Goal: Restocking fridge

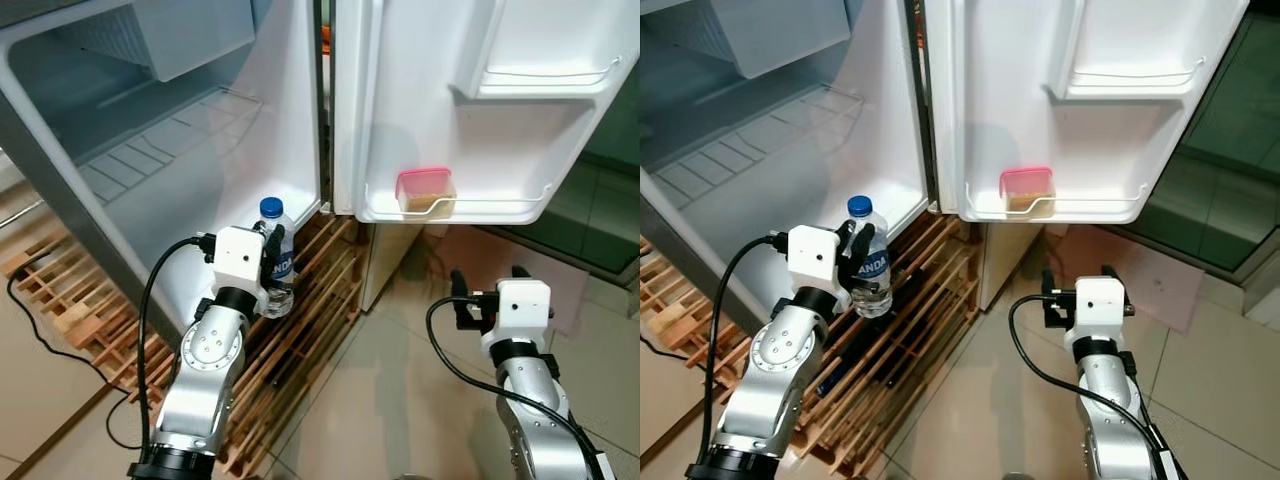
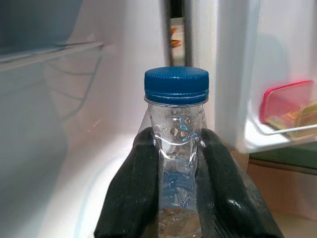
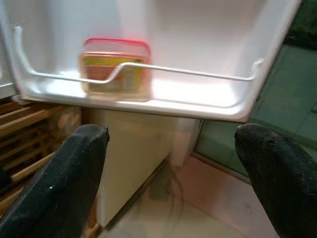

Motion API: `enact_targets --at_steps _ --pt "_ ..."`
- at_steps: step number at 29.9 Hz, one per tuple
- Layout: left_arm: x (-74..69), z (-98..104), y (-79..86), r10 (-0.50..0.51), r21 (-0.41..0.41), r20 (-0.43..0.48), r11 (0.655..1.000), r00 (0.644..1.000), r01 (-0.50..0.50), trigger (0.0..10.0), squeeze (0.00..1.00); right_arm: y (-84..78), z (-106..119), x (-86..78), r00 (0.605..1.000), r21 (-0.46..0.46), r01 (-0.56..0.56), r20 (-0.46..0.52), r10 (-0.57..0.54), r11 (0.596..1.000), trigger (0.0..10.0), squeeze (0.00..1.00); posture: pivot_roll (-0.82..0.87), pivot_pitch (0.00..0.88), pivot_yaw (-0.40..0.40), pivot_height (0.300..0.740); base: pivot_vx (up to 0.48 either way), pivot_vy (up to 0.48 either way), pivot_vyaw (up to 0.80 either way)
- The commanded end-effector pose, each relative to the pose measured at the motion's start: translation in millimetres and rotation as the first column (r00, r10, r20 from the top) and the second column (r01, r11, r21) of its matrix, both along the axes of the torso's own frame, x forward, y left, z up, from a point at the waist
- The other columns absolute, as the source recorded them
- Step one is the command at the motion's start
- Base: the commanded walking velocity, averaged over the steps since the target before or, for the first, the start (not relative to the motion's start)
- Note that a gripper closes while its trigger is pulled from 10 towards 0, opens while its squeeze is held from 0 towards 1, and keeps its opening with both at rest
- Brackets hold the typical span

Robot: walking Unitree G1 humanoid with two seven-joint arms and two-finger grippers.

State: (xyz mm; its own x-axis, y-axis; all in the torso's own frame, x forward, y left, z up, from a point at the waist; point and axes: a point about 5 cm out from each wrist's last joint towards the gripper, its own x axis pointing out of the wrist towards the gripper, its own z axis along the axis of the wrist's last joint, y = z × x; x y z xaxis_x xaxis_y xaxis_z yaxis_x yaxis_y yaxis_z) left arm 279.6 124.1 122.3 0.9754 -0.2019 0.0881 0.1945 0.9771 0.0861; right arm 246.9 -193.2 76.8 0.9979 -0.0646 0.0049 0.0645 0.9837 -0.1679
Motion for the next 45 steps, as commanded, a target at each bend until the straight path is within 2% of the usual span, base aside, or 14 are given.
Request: enact_targets --at_steps 1,9,14,16,19,22,25,27,29,31,36,40,45 --pt "2.3 13.9 -6.3 -0.023 -0.022 0.052 0.999 0.998 0.024 10.0 0.0 -3.1 0.9 2.0 1.0 -0.004 0.004 0.006 -0.004 1.0 10.0 0.11 -0.14 0.0 0.06 0.74 0.0 -0.48 0.0" --pt "5.0 14.3 -5.9 -0.021 -0.044 0.035 0.999 0.999 0.022 10.0 0.0 -2.3 -0.6 2.3 1.0 -0.009 -0.008 0.004 0.008 1.0 10.0 0.11 -0.14 0.0 0.058 0.74 0.0 -0.48 0.0" --pt "12.6 6.7 -6.1 -0.023 0.006 -0.015 1.0 1.0 0.023 10.0 0.0 -0.2 -0.3 2.1 1.0 -0.018 -0.023 0.005 0.023 1.0 10.0 0.11 -0.14 0.0 0.055 0.74 0.0 -0.463 0.0" --pt "18.7 6.7 -3.7 0.003 0.024 -0.025 1.0 1.0 -0.002 10.0 0.0 -0.3 -0.1 2.0 1.0 -0.02 -0.026 0.006 0.026 0.999 10.0 0.11 -0.14 0.0 0.053 0.74 0.0 0.0 0.0" --pt "22.3 16.5 -5.6 -0.002 -0.001 0.014 1.0 1.0 0.002 10.0 0.0 -0.5 0.1 1.9 1.0 -0.021 -0.028 0.006 0.028 0.999 10.0 0.11 -0.15 0.0 0.054 0.74 0.0 0.0 0.0" --pt "23.6 26.0 -16.6 -0.071 -0.015 0.035 0.997 0.997 0.072 10.0 0.0 -0.5 2.0 2.9 0.999 -0.021 -0.031 0.012 0.031 0.999 10.0 0.11 -0.15 0.0 0.056 0.74 0.0 0.0 0.0" --pt "23.0 25.0 -20.2 -0.098 -0.03 0.027 0.995 0.995 0.099 10.0 0.0 -1.0 4.2 3.9 1.0 -0.004 -0.021 0.017 0.021 1.0 10.0 0.11 -0.15 0.0 0.057 0.74 0.0 0.0 0.0" --pt "21.3 17.8 -18.9 -0.091 -0.063 -0.016 0.994 0.996 0.089 10.0 0.0 -1.6 13.5 6.5 1.0 0.089 0.012 0.022 -0.014 0.996 10.0 0.11 -0.16 0.0 0.061 0.74 0.411 0.246 0.0" --pt "20.9 16.2 -18.2 -0.088 -0.069 -0.025 0.994 0.996 0.086 10.0 0.0 -1.5 16.0 6.9 1.0 0.103 0.014 0.026 -0.017 0.995 10.0 0.11 -0.16 0.0 0.061 0.74 0.409 0.247 0.0" --pt "18.8 6.2 -8.9 -0.061 -0.076 -0.076 0.996 0.995 0.055 10.0 0.0 -1.3 25.5 8.3 0.999 0.152 0.02 0.036 -0.026 0.988 10.0 0.11 -0.16 0.0 0.06 0.74 0.409 0.251 0.0" --pt "19.4 6.5 -7.4 -0.054 -0.072 -0.073 0.996 0.996 0.049 10.0 0.0 0.0 26.4 8.9 0.999 0.139 0.005 0.038 -0.011 0.99 10.0 0.11 -0.15 0.0 0.057 0.74 0.409 0.251 0.0" --pt "23.0 18.5 -9.5 -0.053 -0.063 -0.033 0.997 0.998 0.05 10.0 0.0 5.5 26.6 9.1 1.0 0.13 -0.017 0.024 0.014 0.991 10.0 0.11 -0.15 0.0 0.057 0.74 0.407 0.253 0.0" --pt "24.4 22.9 -9.5 -0.057 -0.058 -0.018 0.997 0.998 0.056 10.0 0.0 6.1 26.0 8.6 1.0 0.129 -0.018 0.015 0.017 0.991 10.0 0.11 -0.15 0.0 0.058 0.74 0.408 0.252 0.0"
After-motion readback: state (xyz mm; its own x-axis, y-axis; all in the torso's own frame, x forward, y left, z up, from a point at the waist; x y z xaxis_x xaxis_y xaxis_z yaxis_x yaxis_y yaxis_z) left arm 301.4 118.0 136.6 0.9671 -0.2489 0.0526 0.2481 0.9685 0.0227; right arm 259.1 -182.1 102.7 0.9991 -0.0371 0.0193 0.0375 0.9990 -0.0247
